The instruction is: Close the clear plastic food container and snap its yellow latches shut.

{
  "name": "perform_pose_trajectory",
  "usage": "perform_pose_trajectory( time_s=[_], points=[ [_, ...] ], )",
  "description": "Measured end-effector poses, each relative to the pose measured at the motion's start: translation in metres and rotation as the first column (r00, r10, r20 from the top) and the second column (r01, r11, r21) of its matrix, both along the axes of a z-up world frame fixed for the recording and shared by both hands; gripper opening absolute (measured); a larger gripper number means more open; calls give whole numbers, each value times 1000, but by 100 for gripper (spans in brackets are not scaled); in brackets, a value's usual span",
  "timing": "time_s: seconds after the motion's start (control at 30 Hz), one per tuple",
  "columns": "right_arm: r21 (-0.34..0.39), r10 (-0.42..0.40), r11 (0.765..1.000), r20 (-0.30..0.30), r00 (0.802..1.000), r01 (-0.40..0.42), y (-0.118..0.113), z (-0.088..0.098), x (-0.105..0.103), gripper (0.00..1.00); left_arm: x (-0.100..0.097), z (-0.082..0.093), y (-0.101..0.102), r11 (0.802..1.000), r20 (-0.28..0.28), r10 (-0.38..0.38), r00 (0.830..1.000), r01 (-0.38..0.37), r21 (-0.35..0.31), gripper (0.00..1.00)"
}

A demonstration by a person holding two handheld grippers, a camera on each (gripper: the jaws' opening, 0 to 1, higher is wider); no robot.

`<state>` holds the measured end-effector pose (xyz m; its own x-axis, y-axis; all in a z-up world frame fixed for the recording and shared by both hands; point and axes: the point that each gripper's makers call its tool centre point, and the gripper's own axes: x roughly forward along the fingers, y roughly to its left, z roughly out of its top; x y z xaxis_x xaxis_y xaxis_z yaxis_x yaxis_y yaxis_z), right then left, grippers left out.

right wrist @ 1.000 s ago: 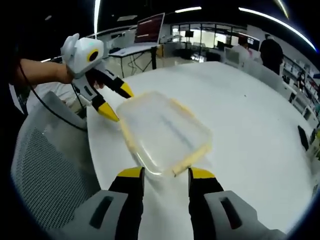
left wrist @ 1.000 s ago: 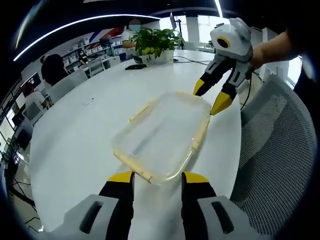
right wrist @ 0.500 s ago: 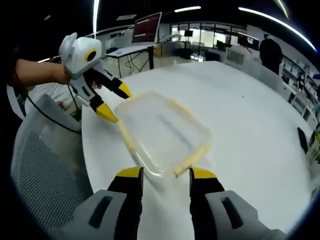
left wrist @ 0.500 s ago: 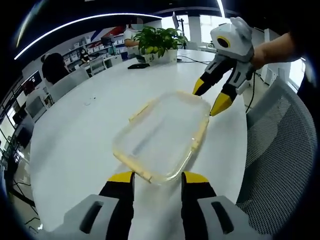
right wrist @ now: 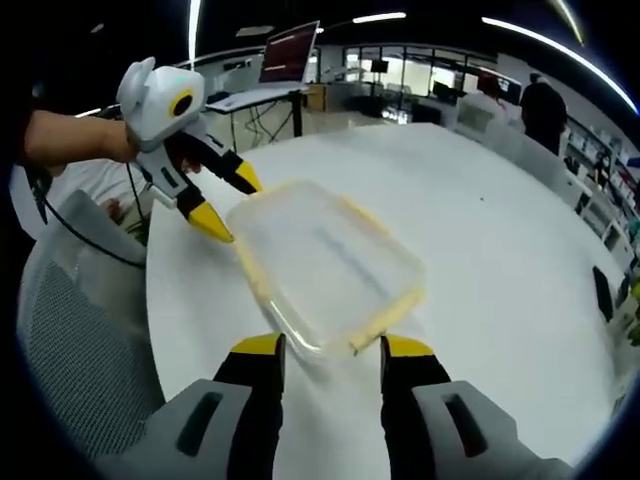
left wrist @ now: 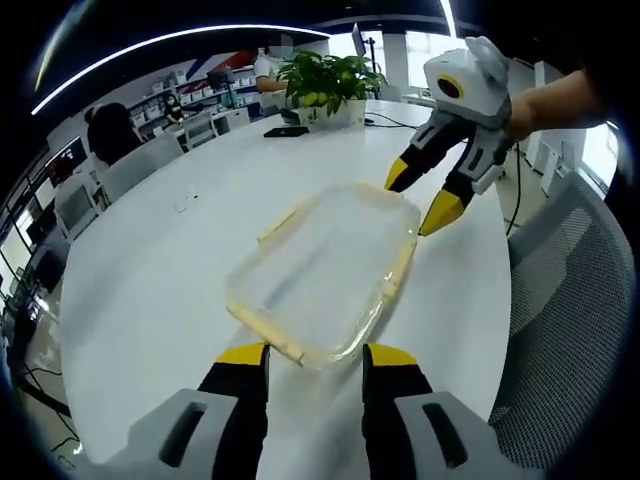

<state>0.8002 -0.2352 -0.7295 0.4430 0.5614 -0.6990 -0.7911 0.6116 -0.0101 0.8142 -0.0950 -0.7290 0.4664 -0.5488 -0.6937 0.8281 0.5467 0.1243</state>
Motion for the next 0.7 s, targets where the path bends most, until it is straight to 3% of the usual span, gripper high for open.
perform_pose_trajectory(
  time_s=[0.33, 0.7],
  points=[
    [1, -14, 1000, -3, 1000, 14, 1, -1, 13, 35, 16, 0, 1, 1000, 3, 11, 1000, -11, 4, 30],
    [12, -30, 999, -10, 999, 30, 2, -1, 14, 37, 17, 1, 1, 1000, -4, 21, 1000, -21, -12, 31]
  ],
)
